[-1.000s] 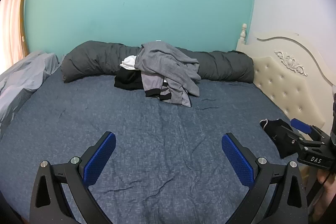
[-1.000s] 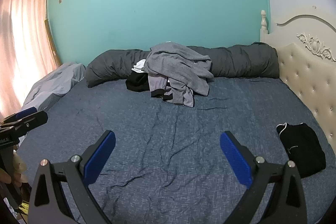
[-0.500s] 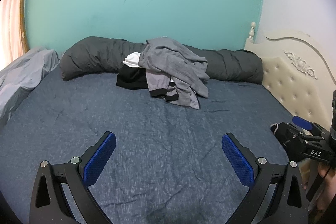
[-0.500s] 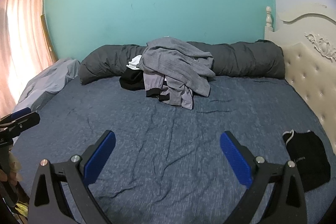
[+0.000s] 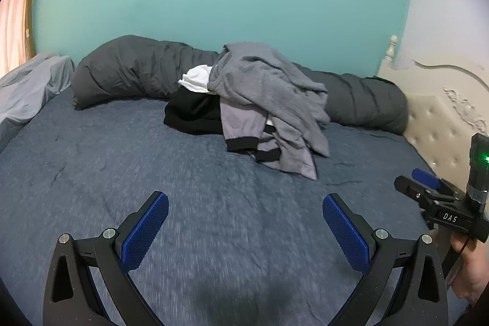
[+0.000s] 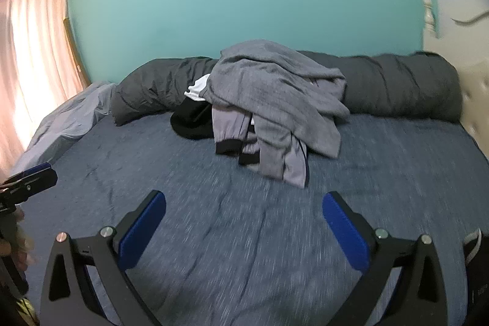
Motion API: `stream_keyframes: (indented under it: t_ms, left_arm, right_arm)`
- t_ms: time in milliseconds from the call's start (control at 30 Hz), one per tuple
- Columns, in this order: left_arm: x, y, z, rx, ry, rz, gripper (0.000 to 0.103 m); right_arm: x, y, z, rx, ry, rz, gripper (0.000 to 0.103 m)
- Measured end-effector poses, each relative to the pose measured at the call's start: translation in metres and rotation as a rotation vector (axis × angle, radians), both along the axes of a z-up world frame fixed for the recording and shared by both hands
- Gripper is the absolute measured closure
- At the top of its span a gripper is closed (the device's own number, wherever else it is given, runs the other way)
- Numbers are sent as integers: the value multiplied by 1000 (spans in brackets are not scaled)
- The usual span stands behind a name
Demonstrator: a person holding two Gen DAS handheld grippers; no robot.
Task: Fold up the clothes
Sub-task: 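Reach the right gripper into the clothes pile and grasp the grey sweatshirt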
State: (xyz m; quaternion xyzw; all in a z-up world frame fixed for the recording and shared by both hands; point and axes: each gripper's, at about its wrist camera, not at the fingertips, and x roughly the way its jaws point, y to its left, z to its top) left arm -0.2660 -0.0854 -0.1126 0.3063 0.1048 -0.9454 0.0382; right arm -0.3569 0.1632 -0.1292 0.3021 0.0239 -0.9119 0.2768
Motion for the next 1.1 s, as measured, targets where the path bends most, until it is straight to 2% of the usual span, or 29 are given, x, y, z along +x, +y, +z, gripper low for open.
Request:
stream_keyframes:
  t_ms: [200,300,367,533,667,833,900,1033,1100]
  left_arm:
    - [-54,-23,-29,58,-41,23,0]
    - [-73,-35,-39,59,-69,111,0]
    - [-84,-45,-43,65,-76,132,0]
    - [-108,-71,-53,106,-95,149,0]
    - [-123,-90,-60,132,-108,164,0]
    - [-141,-113,-74,177,-127,187,0]
    - [-149,-120,-79,187,-136,199,0]
    - [-160,-130,-88,214,-141,212,0]
    - [-160,-133,-91,227,-127,222,0]
  right_arm:
    - [-69,-39,-27,33,-18,30,0]
    - [-99,-58,-36,48,-33,23,0]
    - [-119,-69,-40,55,-32,0,0]
    - [-168,-97,-49,20,-73,3,0]
    - [-204,-124,-58,87,-94,-2,0]
    - [-240,-155,-65,174,-36,9,1]
    - [-254,-168,-69,205,-19,14,4]
    - [-278,-188,-78,223,-1,1,17]
    - [-288,-198,-84,234,2,-2,27]
